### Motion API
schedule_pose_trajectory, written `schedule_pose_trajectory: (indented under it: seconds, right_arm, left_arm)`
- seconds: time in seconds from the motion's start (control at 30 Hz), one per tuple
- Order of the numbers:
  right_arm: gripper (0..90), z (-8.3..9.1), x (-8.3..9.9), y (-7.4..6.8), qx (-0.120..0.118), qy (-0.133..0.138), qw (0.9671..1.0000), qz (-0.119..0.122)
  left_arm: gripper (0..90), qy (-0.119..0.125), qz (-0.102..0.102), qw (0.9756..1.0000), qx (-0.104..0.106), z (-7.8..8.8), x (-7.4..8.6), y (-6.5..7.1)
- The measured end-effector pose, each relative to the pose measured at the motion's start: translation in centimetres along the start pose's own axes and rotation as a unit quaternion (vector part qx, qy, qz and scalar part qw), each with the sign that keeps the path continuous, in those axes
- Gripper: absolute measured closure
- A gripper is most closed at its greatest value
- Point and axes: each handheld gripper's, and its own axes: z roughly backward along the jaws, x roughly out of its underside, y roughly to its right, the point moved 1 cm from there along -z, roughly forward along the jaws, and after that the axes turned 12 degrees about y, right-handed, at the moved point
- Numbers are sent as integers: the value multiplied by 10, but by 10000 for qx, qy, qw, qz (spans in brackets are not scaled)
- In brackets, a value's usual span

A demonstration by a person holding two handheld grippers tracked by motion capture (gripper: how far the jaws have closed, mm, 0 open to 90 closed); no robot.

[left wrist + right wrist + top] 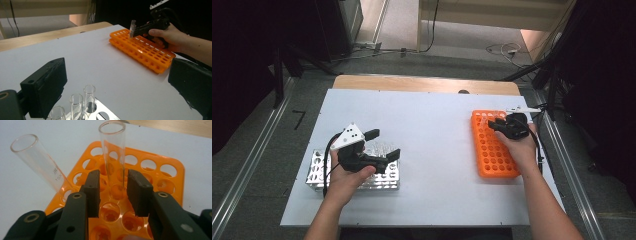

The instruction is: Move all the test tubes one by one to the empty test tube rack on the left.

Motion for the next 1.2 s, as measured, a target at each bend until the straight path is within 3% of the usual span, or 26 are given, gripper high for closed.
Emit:
schedule_pose_trajectory:
  seconds: [0.3,0.57,0.77,1.2]
  right_arm:
    - [734,-3,0,-2,202,-79,9997,79]
    - [743,0,0,-3,261,-9,9997,29]
    - [743,8,-3,0,211,215,9994,-169]
    - [744,42,-17,-4,107,769,9969,-122]
  left_arm:
    - [22,46,16,10000,-28,2,-1,-1]
    - [23,85,68,9999,-14,2,-1,-1]
    - [24,62,57,10000,14,0,0,1]
    - [23,-2,17,10000,83,-6,2,6]
